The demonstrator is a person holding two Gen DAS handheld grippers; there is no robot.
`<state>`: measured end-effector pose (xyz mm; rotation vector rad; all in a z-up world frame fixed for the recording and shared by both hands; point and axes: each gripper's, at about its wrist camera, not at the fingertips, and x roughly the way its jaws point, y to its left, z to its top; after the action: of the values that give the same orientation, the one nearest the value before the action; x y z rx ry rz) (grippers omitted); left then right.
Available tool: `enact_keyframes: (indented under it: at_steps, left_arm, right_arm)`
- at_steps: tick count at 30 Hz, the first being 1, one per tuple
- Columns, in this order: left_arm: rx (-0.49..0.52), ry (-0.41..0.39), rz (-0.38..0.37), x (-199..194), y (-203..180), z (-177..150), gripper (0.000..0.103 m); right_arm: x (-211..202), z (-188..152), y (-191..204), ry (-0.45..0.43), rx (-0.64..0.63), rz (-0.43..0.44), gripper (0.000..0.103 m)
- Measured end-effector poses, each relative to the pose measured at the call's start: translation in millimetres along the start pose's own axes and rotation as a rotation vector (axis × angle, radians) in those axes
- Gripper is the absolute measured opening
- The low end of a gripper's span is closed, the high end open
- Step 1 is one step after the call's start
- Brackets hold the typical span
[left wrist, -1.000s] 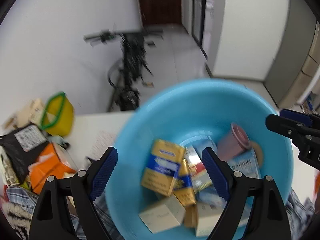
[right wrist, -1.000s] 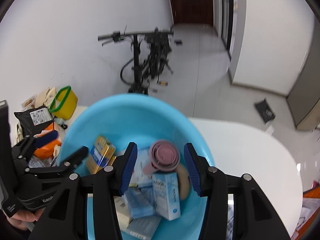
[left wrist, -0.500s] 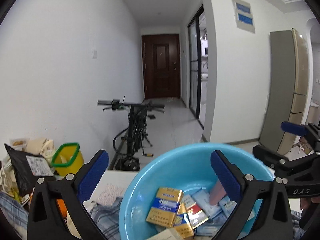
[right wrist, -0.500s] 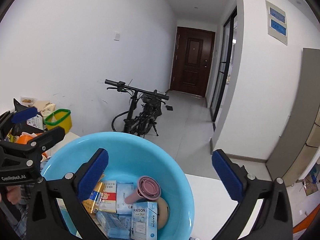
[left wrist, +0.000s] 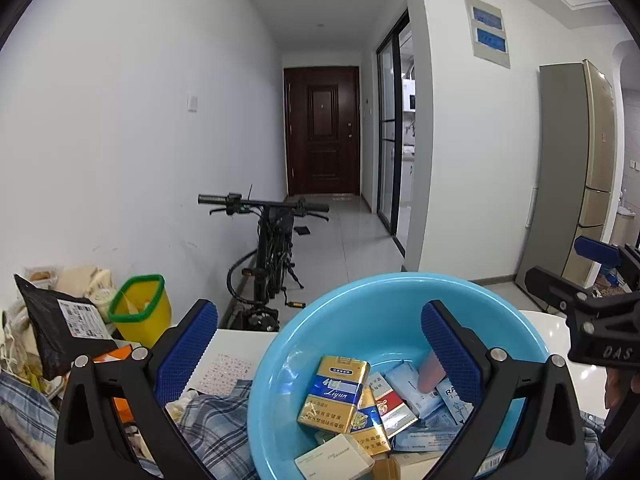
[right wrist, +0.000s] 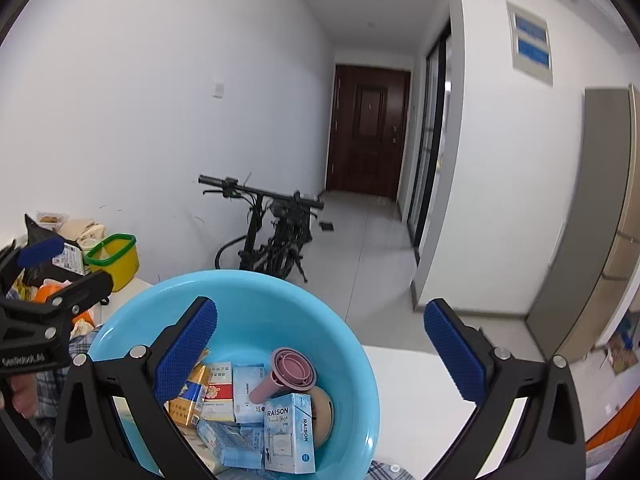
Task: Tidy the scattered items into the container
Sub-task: 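Withdraw both open tools from the basin toward the items on the plaid shirt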
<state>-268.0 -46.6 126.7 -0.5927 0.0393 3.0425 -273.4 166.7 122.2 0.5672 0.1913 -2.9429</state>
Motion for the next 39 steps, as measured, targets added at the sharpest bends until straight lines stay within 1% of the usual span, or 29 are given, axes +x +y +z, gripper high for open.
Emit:
enact_keyframes:
  at_steps: [3,5,7,10,13,15,18,19,21,23,26,29,30,33,35,39]
  left_arm:
    - [-0.02,0.005,-0.005,-12.4,1.0,0.9,0.103]
    - [-0.022,0.018,-0.014,-21.6,1.1,0.0,0.103]
    - [-0.004,0.015,-0.012,-34.7,0.2,-2.0,0.103]
    - [0.028,-0.011,0.02,-55.9,-1.1,-7.6,0.103]
    - [0.034,0.002,0.013,-74.6,-0.7,-14.0,0.103]
    - [0.013,0.025,-0.014,-87.4,1.2,-18.3,0.103]
    - [0.002,0.07,-0.109,-101.7,1.6,-25.6,0.103]
    - [-0.005,0.078,-0.124,-106.2,1.7,-28.8,0.103]
    - [-0.011,0.085,-0.126,-113.3,0.8,-34.7,0.103]
    - [0.002,0.107,-0.143,-118.2,-0.9,-40.8,0.103]
    - [0.025,0.169,-0.158,-118.0,-4.0,-49.1,0.103]
    - [0.033,0.227,-0.16,-121.9,-6.4,-59.8,0.103]
    - [0.041,0.249,-0.155,-123.5,-7.0,-63.3,0.103]
    - [0.06,0.313,-0.107,-132.9,-9.0,-76.1,0.103]
    - [0.071,0.317,-0.109,-146.0,-9.9,-87.2,0.103]
    - [0.129,0.262,-0.076,-178.8,-19.1,-113.1,0.103]
  right_arm:
    - [-15.6,-3.4,4.6,-0.021,-0.004,0.001,0.103]
    - [-21.4,-4.3,8.3,-0.016,0.006,0.015,0.103]
    - [-32.4,-7.6,10.5,-0.013,0.014,0.025,0.103]
    - [-51.8,-14.1,10.8,-0.023,0.018,0.044,0.103]
    - [-72.5,-19.4,11.6,-0.04,0.028,0.062,0.103]
    - [-86.7,-22.2,11.9,-0.041,0.035,0.077,0.103]
    - [-103.8,-27.2,15.1,-0.031,0.015,0.109,0.103]
    - [-108.6,-30.4,16.7,-0.031,0.005,0.103,0.103]
    - [-117.0,-36.0,18.6,-0.036,-0.006,0.109,0.103]
    - [-121.2,-40.5,18.7,-0.017,-0.021,0.121,0.103]
    - [-125.0,-48.5,18.7,0.014,-0.032,0.139,0.103]
    - [-123.6,-59.4,13.7,0.094,-0.041,0.183,0.103]
    - [-123.1,-64.7,11.7,0.128,-0.041,0.197,0.103]
    - [-127.5,-81.1,6.2,0.192,-0.029,0.195,0.103]
    - [-135.2,-92.5,3.4,0.218,-0.015,0.206,0.103]
    - [-159.9,-118.9,1.3,0.202,0.001,0.187,0.103]
